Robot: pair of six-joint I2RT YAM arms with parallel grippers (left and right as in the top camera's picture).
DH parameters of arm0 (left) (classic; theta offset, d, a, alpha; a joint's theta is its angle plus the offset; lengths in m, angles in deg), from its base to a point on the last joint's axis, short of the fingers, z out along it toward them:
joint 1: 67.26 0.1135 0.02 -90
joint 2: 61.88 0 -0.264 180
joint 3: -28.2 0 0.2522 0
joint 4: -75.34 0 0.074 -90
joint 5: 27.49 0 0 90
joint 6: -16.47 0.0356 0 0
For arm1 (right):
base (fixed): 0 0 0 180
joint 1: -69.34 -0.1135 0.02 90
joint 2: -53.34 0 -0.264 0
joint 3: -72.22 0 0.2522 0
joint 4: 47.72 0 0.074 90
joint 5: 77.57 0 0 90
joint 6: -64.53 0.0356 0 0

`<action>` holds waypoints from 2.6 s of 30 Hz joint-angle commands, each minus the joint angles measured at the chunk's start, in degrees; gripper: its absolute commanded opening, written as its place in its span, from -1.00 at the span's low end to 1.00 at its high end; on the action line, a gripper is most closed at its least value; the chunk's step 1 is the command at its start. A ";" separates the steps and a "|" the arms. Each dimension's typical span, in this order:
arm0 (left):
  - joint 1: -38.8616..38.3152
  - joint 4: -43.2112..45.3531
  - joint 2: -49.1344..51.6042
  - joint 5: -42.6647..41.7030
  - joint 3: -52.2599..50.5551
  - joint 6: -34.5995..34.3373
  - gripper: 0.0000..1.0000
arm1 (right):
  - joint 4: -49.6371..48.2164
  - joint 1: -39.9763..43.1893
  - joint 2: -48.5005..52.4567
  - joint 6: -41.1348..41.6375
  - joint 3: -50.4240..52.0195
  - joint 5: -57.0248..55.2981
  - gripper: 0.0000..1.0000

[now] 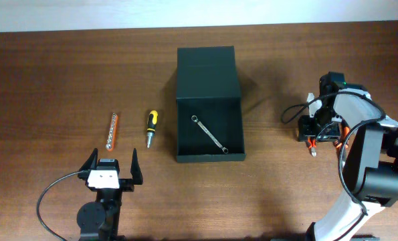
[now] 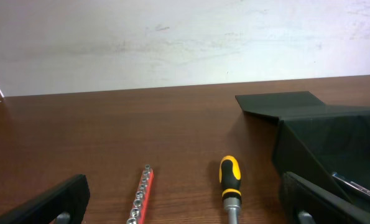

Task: Pack container
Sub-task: 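Close the right gripper on the red pliers' joint and lift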

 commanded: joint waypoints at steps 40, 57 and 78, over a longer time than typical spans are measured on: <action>0.24 -0.02 -0.33 0.42 -0.39 -0.52 0.98 | 0.42 0.11 0.96 -0.07 0.52 0.72 -0.31; 0.24 -0.02 -0.33 0.42 -0.39 -0.52 0.99 | 0.50 0.11 0.96 -0.07 0.52 0.72 -0.42; 0.24 -0.02 -0.33 0.42 -0.39 -0.52 0.98 | 0.44 0.11 0.96 0.98 0.52 0.70 -0.61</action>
